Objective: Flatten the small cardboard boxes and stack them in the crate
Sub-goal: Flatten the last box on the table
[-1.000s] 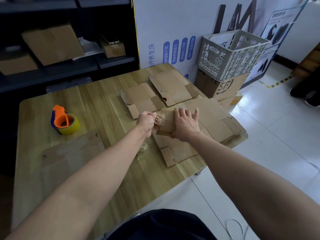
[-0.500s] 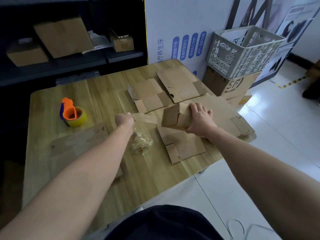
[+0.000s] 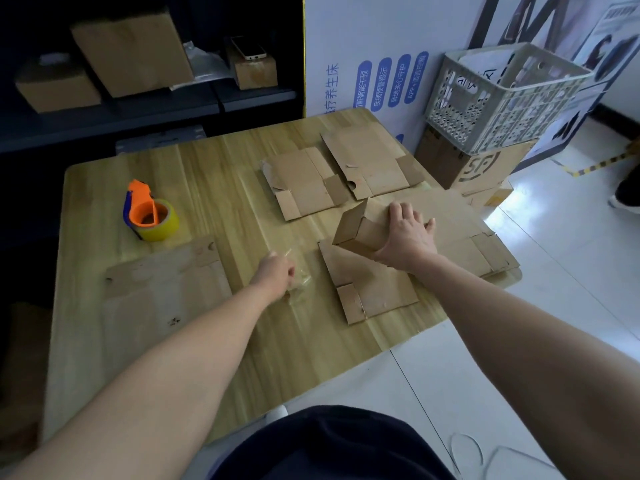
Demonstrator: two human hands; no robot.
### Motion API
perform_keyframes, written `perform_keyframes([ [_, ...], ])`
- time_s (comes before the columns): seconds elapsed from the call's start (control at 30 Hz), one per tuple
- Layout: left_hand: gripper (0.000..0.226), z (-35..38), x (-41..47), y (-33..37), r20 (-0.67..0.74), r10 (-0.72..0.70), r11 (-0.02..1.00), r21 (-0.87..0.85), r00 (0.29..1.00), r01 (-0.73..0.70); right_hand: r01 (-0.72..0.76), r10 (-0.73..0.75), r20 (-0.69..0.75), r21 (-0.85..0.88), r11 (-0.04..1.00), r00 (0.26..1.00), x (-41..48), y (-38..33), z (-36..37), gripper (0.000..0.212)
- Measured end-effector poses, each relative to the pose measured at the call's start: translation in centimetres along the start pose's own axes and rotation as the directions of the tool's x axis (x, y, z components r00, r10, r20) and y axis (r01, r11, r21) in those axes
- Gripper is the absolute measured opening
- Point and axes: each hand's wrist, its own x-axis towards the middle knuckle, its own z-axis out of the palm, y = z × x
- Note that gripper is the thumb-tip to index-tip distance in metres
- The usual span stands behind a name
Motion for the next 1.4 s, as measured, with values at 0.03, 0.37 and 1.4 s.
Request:
perform_keyframes([
  [0.03, 0.017, 0.7, -0.3, -0.1, 0.045, -0.006, 1.000, 0.024, 0.999, 0.004, 0.008, -0.008, 0.001, 0.010, 1.000, 1.000, 0.0, -0.1, 0.0, 0.090],
  [0.37, 0.042, 1.4, -0.8, -1.7, 0.351, 0.077, 0.983, 0.127, 0.933, -0.129, 0.105, -0.104, 0.073, -0.009, 0.994, 0.992, 0.1, -2.7, 1.5, 0.093],
  [1.4, 0.009, -4.7, -2.2, -3.9, -0.400, -0.031, 0.941, 0.297, 0.916, 0.161, 0.303, -0.270, 0.174, -0.202, 0.931, 0.947, 0.9, -10.6, 3.1, 0.091],
])
